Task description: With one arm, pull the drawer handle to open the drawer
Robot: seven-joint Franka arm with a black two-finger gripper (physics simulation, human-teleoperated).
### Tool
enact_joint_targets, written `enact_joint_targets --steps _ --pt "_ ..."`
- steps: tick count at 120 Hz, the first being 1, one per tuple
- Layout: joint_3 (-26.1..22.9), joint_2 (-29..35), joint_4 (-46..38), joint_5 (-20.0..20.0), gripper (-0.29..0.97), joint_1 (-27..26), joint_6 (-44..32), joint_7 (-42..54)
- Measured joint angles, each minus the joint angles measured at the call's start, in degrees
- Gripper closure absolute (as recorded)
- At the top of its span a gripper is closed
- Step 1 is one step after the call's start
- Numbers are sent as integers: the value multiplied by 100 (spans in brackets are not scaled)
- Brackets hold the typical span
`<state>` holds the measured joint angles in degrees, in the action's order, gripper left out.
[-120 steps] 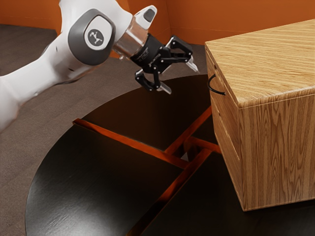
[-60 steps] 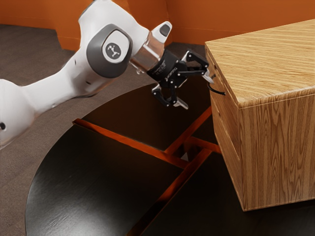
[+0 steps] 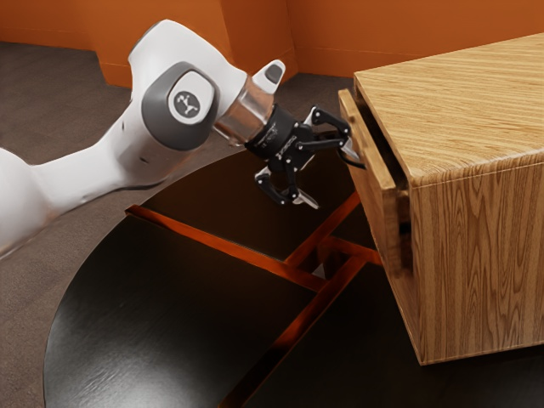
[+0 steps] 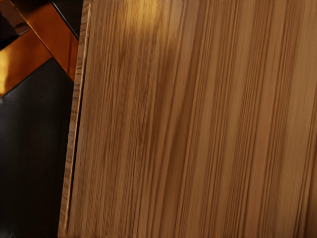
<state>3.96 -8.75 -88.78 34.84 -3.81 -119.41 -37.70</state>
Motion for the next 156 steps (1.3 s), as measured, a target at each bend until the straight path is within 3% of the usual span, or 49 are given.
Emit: enact_joint_targets --steps 65,123,156 --pt "300 1275 -1482 17 0 155 -265 4" --pt "771 2069 -2465 -25 0 -145 -642 37" --pt "1363 2648 -2980 -154 0 -569 -797 46"
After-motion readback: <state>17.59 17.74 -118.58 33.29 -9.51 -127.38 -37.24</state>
